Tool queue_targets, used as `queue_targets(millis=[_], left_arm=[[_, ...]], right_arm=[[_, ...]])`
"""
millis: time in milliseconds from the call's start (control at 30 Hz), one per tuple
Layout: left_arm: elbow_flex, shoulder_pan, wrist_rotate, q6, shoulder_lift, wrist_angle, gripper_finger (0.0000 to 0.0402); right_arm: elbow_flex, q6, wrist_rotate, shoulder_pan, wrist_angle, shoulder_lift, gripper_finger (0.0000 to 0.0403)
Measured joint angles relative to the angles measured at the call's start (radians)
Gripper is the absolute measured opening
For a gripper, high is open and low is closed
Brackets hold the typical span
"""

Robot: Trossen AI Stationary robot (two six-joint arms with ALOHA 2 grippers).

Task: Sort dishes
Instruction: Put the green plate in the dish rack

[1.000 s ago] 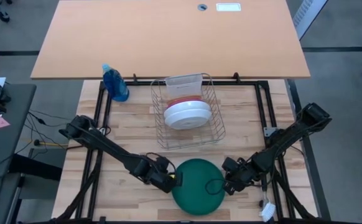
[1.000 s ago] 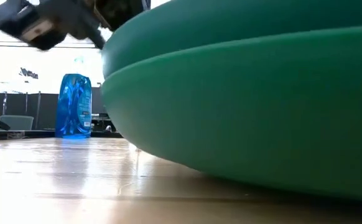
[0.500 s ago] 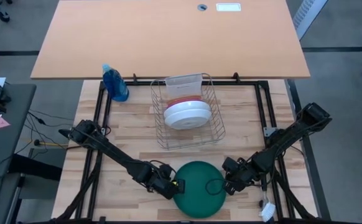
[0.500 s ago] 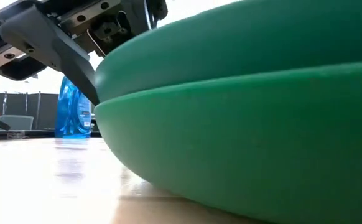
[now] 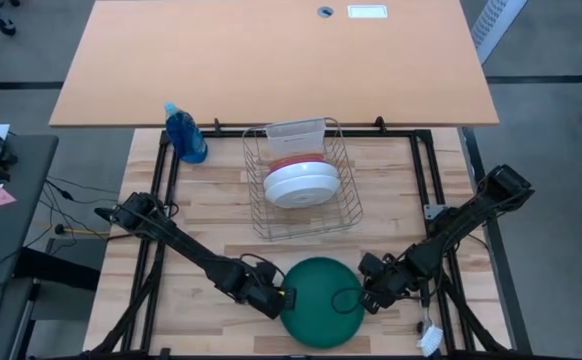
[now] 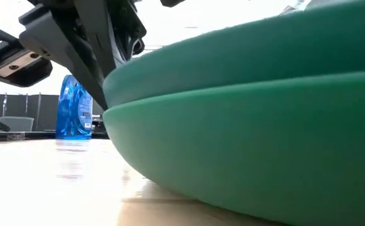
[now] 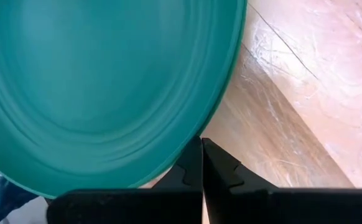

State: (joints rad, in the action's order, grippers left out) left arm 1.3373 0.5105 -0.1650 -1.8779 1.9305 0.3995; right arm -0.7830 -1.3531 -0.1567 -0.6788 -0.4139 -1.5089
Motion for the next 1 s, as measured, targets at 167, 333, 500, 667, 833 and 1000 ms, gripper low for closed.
queue_targets(millis=[167, 333, 500, 667, 833, 1000], left_arm=[[0.000, -0.001, -0.072, -0.013, -0.014, 0.047, 0.0003], [0.025, 0.001, -0.114, 0.002, -0.038, 0.106, 0.0001], [0.058, 0.007, -0.120, 0.068, -0.060, 0.129, 0.0001], [0.083, 0.006, -0.127, 0.117, -0.088, 0.132, 0.0001], [0.089, 0.002, -0.062, 0.170, -0.135, 0.102, 0.0000], [0.089, -0.041, 0.091, 0.183, -0.213, 0.136, 0.0000]], right_arm=[[-0.020, -0.001, 0.007, 0.002, -0.049, 0.006, 0.0001], [-0.110, -0.025, -0.011, 0.016, -0.315, 0.056, 0.0027], [-0.170, -0.021, -0.010, 0.055, -0.480, 0.170, 0.0078], [-0.195, 0.045, -0.036, 0.103, -0.489, 0.338, 0.0125], [-0.274, 0.342, -0.062, 0.112, -0.471, 0.509, 0.0158], [-0.357, 0.761, 0.105, 0.110, -0.354, 0.631, 0.0175]])
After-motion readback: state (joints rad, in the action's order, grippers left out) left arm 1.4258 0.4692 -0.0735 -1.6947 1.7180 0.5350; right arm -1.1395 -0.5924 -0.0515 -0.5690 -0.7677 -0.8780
